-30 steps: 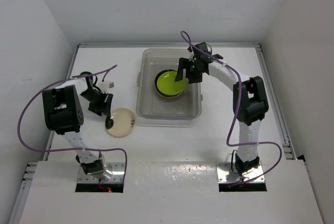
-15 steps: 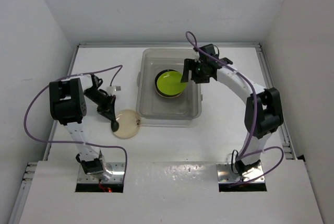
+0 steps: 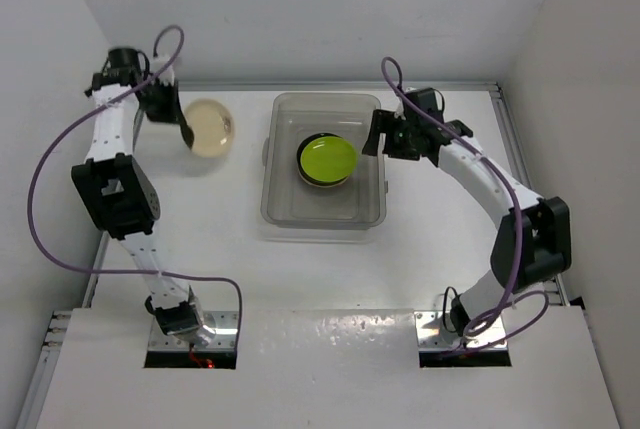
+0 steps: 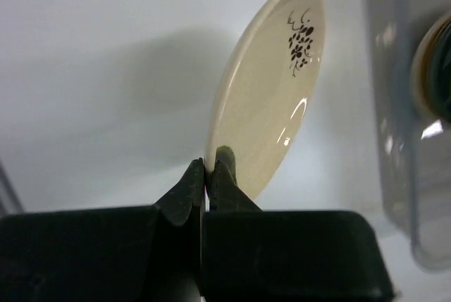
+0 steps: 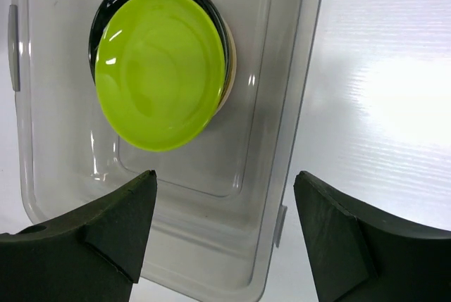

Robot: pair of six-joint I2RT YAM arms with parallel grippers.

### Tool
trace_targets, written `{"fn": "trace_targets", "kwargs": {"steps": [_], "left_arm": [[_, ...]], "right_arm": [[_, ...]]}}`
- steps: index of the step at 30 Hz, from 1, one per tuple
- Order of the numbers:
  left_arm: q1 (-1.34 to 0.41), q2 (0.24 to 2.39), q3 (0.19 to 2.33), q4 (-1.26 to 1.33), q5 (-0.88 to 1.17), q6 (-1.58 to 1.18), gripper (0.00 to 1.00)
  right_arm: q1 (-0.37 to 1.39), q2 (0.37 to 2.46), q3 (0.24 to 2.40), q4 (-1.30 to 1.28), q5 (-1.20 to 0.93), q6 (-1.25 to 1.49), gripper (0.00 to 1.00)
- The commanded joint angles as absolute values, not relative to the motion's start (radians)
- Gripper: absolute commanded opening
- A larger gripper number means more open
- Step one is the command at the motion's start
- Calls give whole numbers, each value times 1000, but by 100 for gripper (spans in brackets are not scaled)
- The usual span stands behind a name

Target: Place the plates into the plastic bin on the countertop

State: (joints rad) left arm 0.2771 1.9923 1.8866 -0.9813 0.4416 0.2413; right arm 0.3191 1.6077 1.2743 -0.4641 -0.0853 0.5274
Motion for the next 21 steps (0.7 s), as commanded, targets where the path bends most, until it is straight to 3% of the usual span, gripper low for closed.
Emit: {"fn": "trace_targets", "kwargs": {"steps": [1, 9, 21], "left_arm": [[177, 1888, 2095, -950, 485, 109, 0], [-142, 1940, 2223, -769, 509, -29, 0], [-245, 2155, 2201, -674, 615, -133, 0]], "right_arm": [[305, 1530, 1235, -428, -32, 551, 78], [229, 1344, 1111, -433, 37, 572, 78], [153, 1192, 963, -476, 41, 557, 78]]}}
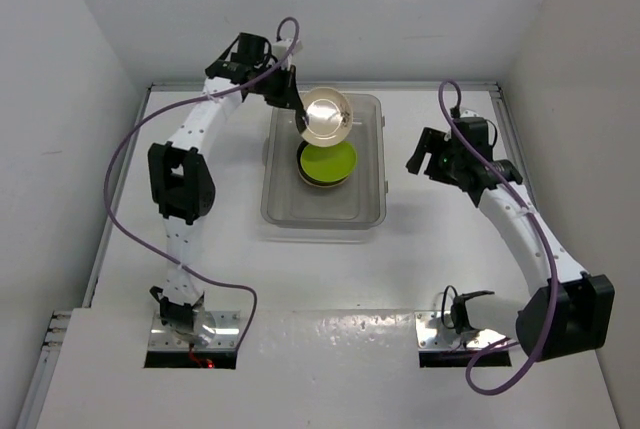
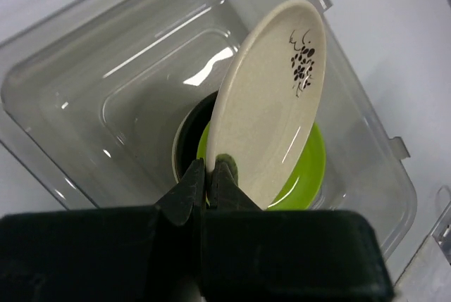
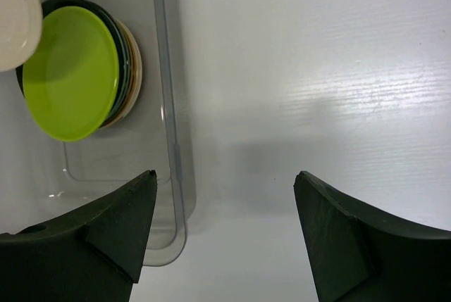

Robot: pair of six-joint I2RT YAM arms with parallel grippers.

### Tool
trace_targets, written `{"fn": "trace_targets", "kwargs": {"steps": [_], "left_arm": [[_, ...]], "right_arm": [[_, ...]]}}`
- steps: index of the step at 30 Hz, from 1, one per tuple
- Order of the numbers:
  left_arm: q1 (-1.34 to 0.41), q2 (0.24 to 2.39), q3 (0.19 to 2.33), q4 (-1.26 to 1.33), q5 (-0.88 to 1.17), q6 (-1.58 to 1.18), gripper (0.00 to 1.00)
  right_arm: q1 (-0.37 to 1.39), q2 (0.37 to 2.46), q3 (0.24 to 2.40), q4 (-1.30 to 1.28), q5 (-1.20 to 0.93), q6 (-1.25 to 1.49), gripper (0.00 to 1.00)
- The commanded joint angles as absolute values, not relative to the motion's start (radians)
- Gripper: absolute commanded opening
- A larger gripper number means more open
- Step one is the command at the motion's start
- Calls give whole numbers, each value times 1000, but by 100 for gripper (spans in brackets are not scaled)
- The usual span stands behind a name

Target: Place the plates into the plastic bin on the countertop

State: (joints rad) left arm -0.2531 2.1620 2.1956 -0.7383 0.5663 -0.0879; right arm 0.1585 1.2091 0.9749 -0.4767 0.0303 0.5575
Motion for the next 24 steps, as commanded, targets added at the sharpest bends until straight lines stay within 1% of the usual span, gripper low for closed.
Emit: {"fn": "trace_targets", "kwargs": {"steps": [1, 4, 9, 12, 13, 15, 16, 17, 18, 19, 22, 23, 24], "left_arm": [[-255, 2166, 2189, -673, 644, -133, 0], [-255, 2186, 2145, -673, 673, -144, 0], [-264, 2145, 1973, -673, 742, -120, 0], [-264, 2134, 1910, -673, 729, -97, 0], [-264, 2134, 1899, -673, 718, -88, 15], [-264, 2134, 1881, -673, 669, -87, 33], [-264, 2144, 1881, -683, 655, -87, 42], [-264, 2155, 1881, -683, 646, -75, 56], [-264, 2155, 1896, -683, 634, -75, 61], [-264, 2166, 1907, -708, 634, -63, 69], [-264, 2166, 1957, -727, 591, -42, 78], [-264, 2157, 1968, -741, 580, -32, 83], [-264, 2157, 1995, -750, 569, -32, 84]], "right_arm": [[153, 1195, 962, -477, 40, 557, 78], [150, 1201, 968, -480, 32, 560, 78], [149, 1198, 980, -480, 26, 557, 78], [149, 1204, 985, -482, 23, 557, 78], [152, 1207, 989, -480, 25, 555, 78], [158, 1238, 1005, -483, 5, 545, 78], [196, 1262, 1028, -486, 5, 545, 78], [212, 1290, 1037, -488, 17, 542, 78], [265, 1305, 1045, -485, 14, 541, 76], [284, 1349, 1073, -468, 14, 529, 70], [353, 1417, 1130, -424, 35, 532, 53], [370, 1460, 1143, -419, 40, 541, 42], [374, 1510, 1178, -413, 41, 554, 38]]}}
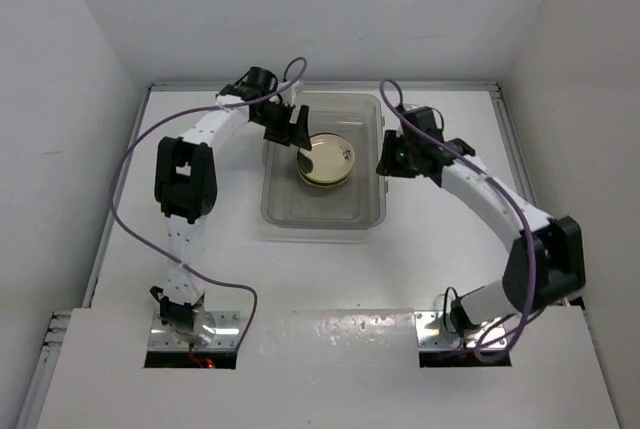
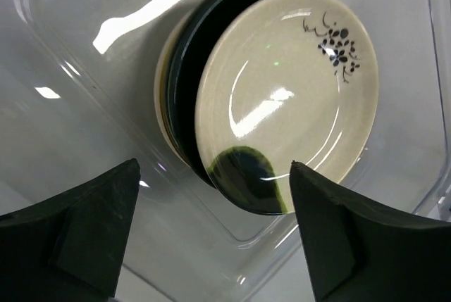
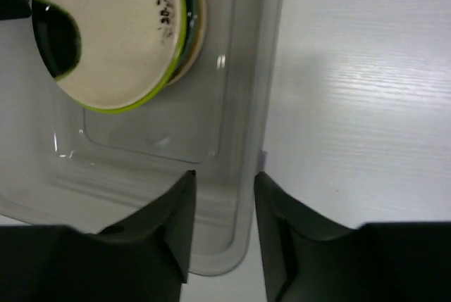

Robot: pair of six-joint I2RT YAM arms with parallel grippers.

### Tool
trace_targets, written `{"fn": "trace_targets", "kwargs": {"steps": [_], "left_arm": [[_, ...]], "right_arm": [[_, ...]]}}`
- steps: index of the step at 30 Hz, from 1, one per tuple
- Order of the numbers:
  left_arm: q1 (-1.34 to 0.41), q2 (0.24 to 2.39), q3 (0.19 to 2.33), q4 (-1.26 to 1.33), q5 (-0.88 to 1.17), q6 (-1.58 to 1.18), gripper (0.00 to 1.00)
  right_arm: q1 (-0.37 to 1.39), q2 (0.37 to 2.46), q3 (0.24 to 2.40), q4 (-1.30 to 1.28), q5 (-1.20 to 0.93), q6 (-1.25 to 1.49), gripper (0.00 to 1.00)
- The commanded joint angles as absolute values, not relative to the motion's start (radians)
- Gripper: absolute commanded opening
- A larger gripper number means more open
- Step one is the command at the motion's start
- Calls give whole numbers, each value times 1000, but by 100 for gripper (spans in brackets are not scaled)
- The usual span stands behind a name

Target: Place the plates into the plastic bin on the countertop

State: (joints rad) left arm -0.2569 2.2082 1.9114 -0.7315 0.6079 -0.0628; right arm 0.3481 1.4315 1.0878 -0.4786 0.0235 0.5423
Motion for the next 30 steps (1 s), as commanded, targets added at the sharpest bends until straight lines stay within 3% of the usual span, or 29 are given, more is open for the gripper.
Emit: {"fn": "trace_targets", "kwargs": {"steps": [1, 2, 6, 14, 25, 30], "left_arm": [[-264, 2134, 2009, -750, 555, -23, 89], [-264, 2123, 2025, -762, 546, -12, 97], [-218, 2059, 2072, -775, 483, 15, 100], [-81, 1907, 1968, -804, 293, 107, 100], [113, 1799, 1806, -815, 310, 140, 100], [188, 1757, 1746, -824, 319, 160, 100]], "right_arm": [[388, 1537, 1218, -422, 41, 560, 34], [399, 1563, 1241, -431, 49, 575, 24], [448, 1773, 1391, -561, 106, 594, 0], [518, 1904, 1485, -612, 97, 620, 0], [499, 2020, 1545, -541, 84, 614, 0], [488, 1964, 1531, -598, 101, 614, 0]]}}
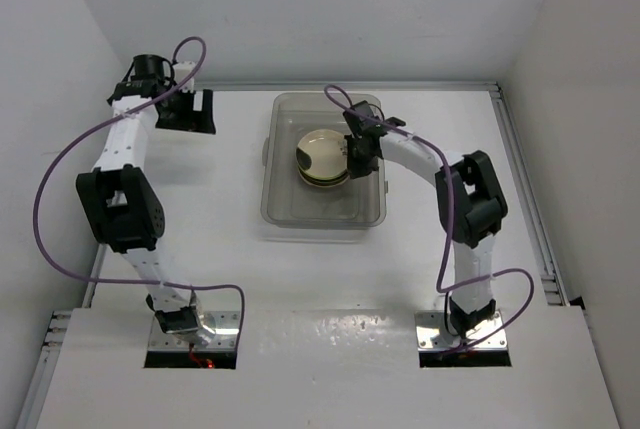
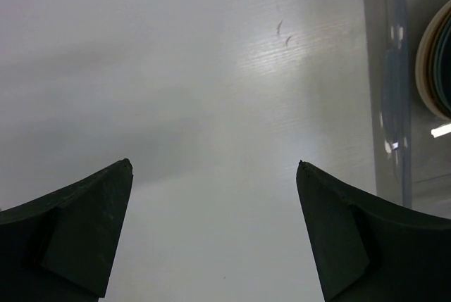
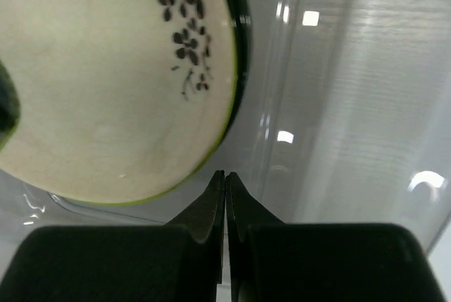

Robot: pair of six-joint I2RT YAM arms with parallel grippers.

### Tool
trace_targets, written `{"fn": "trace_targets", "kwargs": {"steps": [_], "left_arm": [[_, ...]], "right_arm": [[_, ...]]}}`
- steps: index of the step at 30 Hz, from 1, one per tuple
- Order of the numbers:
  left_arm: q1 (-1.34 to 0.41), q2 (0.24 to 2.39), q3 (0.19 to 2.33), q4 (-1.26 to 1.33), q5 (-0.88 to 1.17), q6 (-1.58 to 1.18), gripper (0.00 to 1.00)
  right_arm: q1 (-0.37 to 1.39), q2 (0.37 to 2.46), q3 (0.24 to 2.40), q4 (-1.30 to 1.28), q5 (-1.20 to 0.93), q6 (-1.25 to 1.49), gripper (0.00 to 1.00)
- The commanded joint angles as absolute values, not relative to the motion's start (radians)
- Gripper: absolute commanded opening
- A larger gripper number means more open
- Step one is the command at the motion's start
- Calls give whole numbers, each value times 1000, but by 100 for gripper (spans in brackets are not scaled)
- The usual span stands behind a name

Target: Place the plates into the plastic bin on the countertop

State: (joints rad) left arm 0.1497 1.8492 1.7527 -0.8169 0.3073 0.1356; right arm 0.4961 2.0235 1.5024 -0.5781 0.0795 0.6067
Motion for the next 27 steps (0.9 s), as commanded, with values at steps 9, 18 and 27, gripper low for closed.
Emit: {"fn": "trace_targets", "kwargs": {"steps": [9, 18, 27], "left_arm": [[285, 1660, 1657, -824, 276, 206, 100], [373, 1496, 1455, -824, 267, 224, 100], [382, 1390, 1375, -833, 285, 215, 100]], "right_arm": [[448, 1493, 1278, -684, 193, 578, 67], [-76, 1015, 982, -885, 437, 618, 100], [-133, 864, 911, -853, 361, 621, 100]]}}
